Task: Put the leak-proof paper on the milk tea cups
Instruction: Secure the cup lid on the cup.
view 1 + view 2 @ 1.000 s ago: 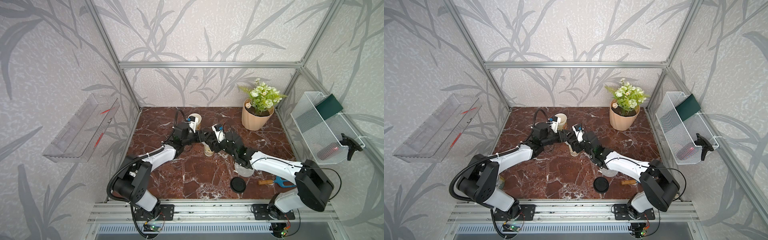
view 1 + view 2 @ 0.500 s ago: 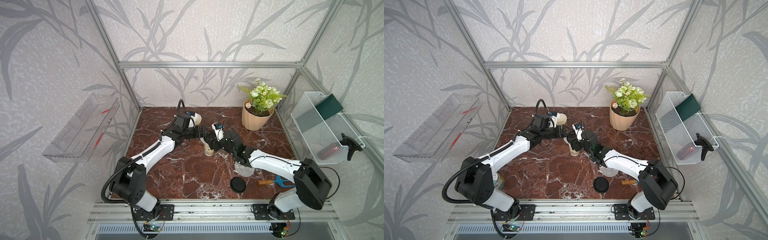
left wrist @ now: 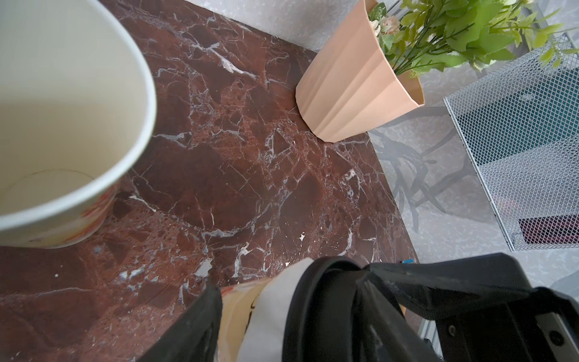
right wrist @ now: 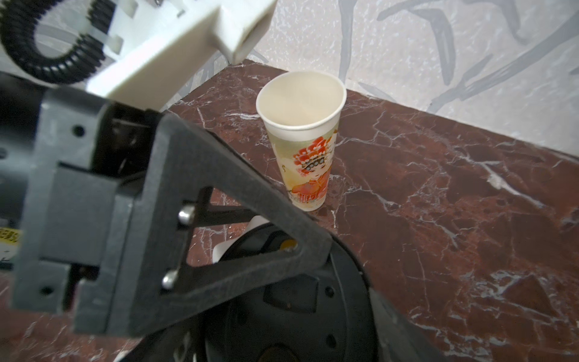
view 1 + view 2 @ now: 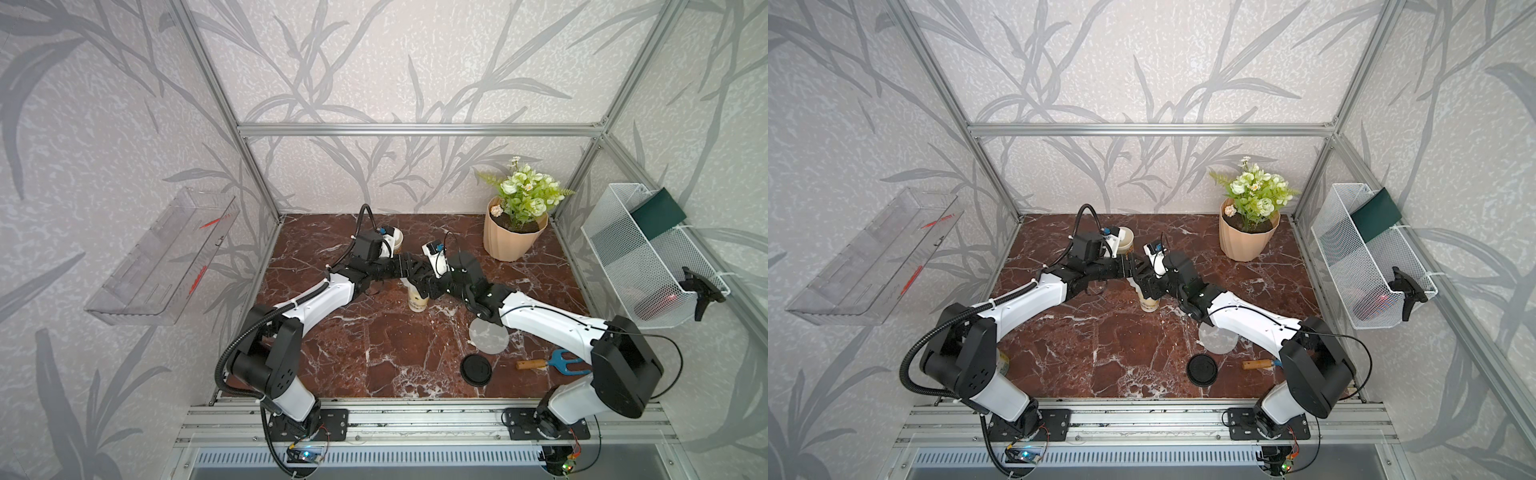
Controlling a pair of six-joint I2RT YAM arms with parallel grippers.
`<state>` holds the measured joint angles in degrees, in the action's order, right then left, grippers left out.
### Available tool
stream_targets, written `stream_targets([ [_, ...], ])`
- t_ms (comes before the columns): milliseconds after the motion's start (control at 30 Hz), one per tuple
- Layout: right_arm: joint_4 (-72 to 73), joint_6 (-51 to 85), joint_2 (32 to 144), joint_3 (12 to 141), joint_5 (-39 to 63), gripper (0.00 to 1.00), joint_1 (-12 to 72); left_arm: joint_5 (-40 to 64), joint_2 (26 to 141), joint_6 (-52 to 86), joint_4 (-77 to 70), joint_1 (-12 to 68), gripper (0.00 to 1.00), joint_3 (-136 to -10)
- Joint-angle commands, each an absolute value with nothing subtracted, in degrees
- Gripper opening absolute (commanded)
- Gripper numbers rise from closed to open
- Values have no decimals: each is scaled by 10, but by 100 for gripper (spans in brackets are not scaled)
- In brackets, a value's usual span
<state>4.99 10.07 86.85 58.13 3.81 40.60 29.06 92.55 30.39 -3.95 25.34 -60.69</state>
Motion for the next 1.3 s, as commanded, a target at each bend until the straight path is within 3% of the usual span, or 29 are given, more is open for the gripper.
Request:
stream_targets([
  [0,-60,126,865,612,107,85,385,257,963,281,48,253,64,-566],
  [333,-59,121,858,615,98,85,371,255,972,279,29,253,63,-542],
  [467,-49,109,870,593,86,80,371,258,971,280,17,253,62,-531],
  [567,-36,106,868,565,71,70,372,256,961,278,7,253,62,-515],
  [1267,24,115,875,453,14,62,388,246,969,284,-49,257,61,-432],
])
